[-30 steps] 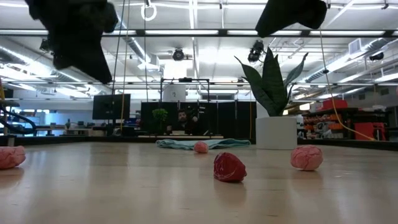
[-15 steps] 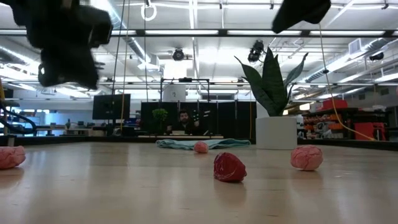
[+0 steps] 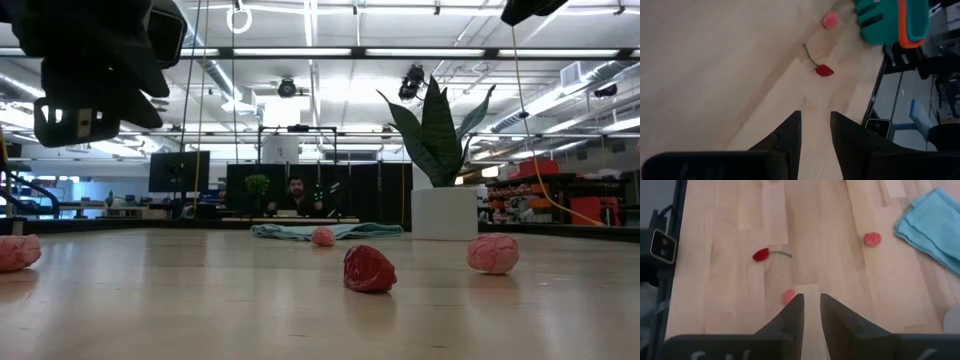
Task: Pick and placing Produce into tupperware
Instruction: Put the middle left apricot into the basket
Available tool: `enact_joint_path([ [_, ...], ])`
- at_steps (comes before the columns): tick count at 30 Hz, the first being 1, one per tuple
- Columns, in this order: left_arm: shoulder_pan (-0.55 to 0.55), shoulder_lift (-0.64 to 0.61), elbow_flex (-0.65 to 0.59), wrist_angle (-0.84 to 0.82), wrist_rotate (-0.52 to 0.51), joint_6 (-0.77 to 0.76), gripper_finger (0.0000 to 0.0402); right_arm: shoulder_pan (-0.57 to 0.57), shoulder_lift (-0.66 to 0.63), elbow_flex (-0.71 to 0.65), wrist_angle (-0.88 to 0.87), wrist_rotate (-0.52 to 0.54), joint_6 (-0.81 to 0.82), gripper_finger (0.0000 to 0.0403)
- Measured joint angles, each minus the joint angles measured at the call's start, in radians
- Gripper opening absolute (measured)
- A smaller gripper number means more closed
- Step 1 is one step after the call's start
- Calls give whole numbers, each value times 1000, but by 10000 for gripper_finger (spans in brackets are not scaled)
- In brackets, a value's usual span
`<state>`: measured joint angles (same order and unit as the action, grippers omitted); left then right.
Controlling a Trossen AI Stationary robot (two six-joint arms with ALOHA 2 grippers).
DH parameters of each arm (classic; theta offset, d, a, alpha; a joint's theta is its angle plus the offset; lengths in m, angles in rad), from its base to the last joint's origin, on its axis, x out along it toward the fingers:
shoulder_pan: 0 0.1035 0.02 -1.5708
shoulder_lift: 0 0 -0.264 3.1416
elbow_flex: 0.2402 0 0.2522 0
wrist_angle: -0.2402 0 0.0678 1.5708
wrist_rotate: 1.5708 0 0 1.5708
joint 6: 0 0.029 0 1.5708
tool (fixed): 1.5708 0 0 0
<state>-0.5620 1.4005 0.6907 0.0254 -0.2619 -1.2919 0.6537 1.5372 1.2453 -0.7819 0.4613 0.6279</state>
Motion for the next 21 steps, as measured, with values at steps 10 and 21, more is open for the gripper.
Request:
enact_joint_path([
  [10,-46,94,163,-156,-2,133,89,5,0,0,-19,-7,-38,71],
  [21,-115,188,467,-671,38,232,73,4,0,0,-25,-7,-19,71],
])
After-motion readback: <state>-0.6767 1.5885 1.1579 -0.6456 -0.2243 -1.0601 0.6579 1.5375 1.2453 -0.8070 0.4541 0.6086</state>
